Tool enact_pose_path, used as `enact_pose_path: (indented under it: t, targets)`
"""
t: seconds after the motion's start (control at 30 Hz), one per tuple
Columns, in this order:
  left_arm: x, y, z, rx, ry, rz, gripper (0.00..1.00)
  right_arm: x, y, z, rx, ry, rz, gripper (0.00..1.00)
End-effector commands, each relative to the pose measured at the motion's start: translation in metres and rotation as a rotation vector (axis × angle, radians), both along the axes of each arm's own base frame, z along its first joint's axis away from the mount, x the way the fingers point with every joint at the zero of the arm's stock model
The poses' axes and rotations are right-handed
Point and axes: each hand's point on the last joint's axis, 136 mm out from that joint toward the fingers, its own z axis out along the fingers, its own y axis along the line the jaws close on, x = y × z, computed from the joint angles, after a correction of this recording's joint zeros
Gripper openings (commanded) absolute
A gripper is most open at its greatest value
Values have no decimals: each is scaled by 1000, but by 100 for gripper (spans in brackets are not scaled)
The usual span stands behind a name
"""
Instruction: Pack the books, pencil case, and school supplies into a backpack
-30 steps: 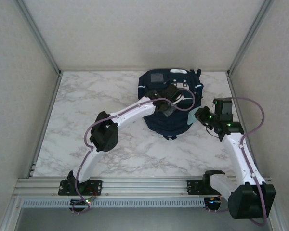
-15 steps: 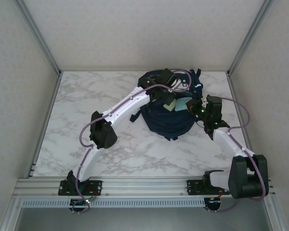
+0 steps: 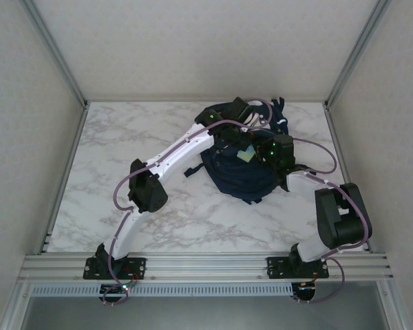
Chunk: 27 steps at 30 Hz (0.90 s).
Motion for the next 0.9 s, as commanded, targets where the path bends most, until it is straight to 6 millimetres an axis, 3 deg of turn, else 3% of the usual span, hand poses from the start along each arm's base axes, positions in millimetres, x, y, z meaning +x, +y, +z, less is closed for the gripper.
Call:
enact_pose_path:
  t: [0.0, 0.13, 0.33, 0.53, 0.6, 0.63, 0.73, 0.8, 0.87]
  targets:
    - [-10, -12, 42, -117, -4, -6, 0, -7, -15, 10, -67, 31, -50, 52]
    - [-6, -13, 34, -111, 1, 9, 0, -38, -42, 17, -254, 138, -69, 75]
    - [1, -12, 18, -108, 47, 40, 0, -71, -83, 35, -414, 164, -125, 84]
    - [2, -16, 11, -122, 73, 41, 0, -84, -88, 49, -454, 174, -36, 84]
    - [4, -17, 8, -124, 73, 45, 0, -85, -79, 51, -462, 184, 44, 79]
    - [5, -18, 5, -122, 75, 47, 0, -85, -72, 49, -455, 193, 90, 66]
    - [7, -20, -3, -118, 80, 55, 0, -84, -51, 39, -402, 216, 209, 42]
    - [9, -20, -8, -106, 77, 63, 0, -82, -40, 30, -365, 229, 267, 36]
    - [11, -18, -11, -93, 72, 71, 0, -81, -30, 25, -321, 231, 308, 37]
